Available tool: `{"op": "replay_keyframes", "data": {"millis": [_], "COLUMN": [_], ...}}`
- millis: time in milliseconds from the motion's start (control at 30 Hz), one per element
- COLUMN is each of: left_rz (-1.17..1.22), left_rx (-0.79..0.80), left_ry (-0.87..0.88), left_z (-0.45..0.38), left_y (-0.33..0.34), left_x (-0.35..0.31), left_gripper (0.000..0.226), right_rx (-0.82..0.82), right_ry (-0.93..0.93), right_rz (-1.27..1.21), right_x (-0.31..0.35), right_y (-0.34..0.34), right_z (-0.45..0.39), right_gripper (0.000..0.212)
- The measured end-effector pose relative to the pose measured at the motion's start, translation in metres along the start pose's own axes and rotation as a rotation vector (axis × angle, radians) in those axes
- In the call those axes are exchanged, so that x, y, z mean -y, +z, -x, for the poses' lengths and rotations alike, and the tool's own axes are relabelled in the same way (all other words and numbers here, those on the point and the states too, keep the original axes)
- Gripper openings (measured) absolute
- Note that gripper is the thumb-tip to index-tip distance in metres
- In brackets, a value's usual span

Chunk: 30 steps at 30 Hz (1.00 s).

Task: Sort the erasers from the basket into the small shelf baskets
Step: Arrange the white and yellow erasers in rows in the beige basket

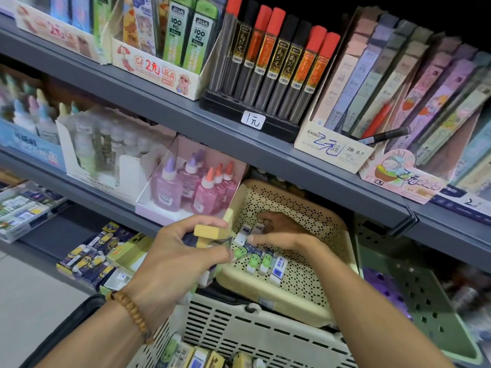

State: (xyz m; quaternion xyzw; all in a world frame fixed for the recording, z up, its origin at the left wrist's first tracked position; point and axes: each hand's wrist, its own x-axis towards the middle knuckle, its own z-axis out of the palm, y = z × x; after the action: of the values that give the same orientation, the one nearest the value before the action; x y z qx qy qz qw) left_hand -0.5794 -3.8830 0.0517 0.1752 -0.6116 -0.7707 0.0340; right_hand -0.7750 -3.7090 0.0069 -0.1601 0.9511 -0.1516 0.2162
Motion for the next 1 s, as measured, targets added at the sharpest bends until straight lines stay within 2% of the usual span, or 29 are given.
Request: {"op": "replay_keyframes", "data": {"millis": [100,267,400,500,567,600,633,733,767,833,900,1000], "left_rz": [0.014,0.051,0.108,0.153,0.203,0.227,0.242,0.258,0.262,0.263,0.261,0.266], "left_rx": [0.008,0.007,-0.010,-0.042,-0.046,-0.047,-0.051,-0.062,-0.066,-0.067,-0.066,-0.055], "left_ry": [0.004,0.020,-0.021,-0.095,-0.131,-0.146,-0.156,-0.174,-0.174,-0.170,-0.165,-0.166], "left_z": [0.000,-0.002,-0.003,-0.006,-0.007,-0.006,-0.006,-0.005,-0.004,-0.002,-0.001,0.000], "left_y": [-0.001,-0.002,-0.001,0.002,0.002,0.003,0.003,0.004,0.004,0.005,0.004,0.003], "left_x": [0.000,0.002,0.006,0.009,0.007,0.007,0.007,0.006,0.006,0.007,0.008,0.006], "left_gripper": [0.039,0.038,0.044,0.035,0.029,0.028,0.028,0.026,0.026,0.026,0.025,0.031], "right_rx": [-0.101,-0.089,-0.178,-0.237,-0.238,-0.192,-0.108,0.194,0.215,0.179,0.152,-0.050], "right_ry": [-0.049,-0.084,-0.071,-0.089,-0.093,-0.067,-0.021,0.145,0.142,0.104,0.120,0.112], "right_rz": [0.004,0.027,-0.063,-0.118,-0.068,-0.019,0.034,0.206,0.259,0.296,0.250,0.111], "right_x": [0.005,0.016,0.014,0.008,-0.002,-0.007,-0.012,-0.020,-0.023,-0.027,-0.030,-0.031], "right_y": [0.005,0.015,0.012,0.003,-0.008,-0.012,-0.016,-0.011,-0.004,0.003,0.000,-0.012], "right_z": [-0.004,-0.015,-0.018,-0.008,0.007,0.014,0.022,0.041,0.044,0.044,0.039,0.024], "right_gripper": [0.075,0.066,0.063,0.039,0.021,0.024,0.036,0.092,0.094,0.074,0.064,0.058]}}
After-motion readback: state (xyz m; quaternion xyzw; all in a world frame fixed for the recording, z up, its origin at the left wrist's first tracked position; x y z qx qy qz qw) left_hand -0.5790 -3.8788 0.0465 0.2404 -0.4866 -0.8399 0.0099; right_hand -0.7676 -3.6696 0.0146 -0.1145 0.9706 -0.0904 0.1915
